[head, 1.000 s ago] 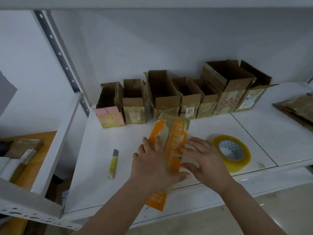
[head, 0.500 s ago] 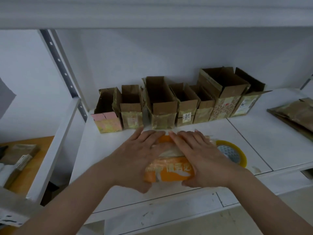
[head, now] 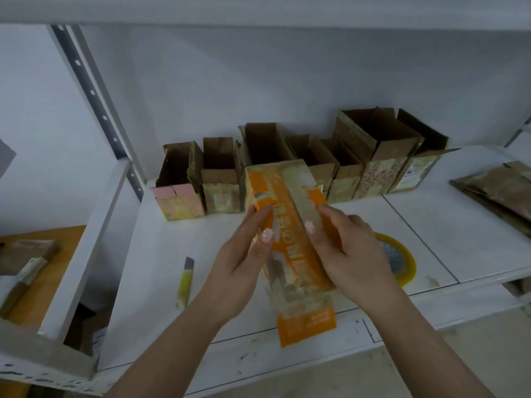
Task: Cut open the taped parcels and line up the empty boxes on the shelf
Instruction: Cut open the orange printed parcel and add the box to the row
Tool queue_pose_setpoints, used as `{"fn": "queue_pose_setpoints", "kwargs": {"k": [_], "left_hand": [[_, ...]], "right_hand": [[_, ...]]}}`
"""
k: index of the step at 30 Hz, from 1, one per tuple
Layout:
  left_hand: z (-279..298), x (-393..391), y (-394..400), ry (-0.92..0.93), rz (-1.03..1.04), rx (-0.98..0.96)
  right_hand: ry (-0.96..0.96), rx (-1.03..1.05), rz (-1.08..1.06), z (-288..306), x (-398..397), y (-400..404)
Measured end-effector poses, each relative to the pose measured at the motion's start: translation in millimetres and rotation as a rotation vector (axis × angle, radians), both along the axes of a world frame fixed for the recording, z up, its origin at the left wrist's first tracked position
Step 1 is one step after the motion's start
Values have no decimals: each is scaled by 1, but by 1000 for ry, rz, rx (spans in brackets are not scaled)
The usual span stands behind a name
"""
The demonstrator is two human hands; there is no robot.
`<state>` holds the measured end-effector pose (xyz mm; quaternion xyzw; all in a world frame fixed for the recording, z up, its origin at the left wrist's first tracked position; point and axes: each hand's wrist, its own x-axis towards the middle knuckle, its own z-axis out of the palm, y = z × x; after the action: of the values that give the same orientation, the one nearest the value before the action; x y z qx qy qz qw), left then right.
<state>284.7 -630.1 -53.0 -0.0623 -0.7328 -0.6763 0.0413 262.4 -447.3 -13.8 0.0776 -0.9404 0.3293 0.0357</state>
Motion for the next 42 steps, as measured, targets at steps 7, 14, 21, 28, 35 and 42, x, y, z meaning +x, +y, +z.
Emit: {"fn": "queue_pose_setpoints", "kwargs": {"k": [7, 14, 21, 28, 35, 42], "left_hand": [[-49, -26, -3, -128, -162, -123], [-59, -16, 1, -25, 150, -284], [-74, 25, 15, 89, 84, -449], [-84, 26, 17, 288, 110, -667], [-92, 27, 15, 278, 83, -561], [-54, 22, -7, 156, -77, -135]], "right_hand": [[-86, 35, -6, -76, 11, 3], [-36, -252, 131, -100, 30, 26], [43, -235, 165, -114, 31, 36], [184, -84, 157, -121, 34, 33], [111, -104, 148, -120, 35, 32], [146, -219, 165, -80, 31, 40]]}}
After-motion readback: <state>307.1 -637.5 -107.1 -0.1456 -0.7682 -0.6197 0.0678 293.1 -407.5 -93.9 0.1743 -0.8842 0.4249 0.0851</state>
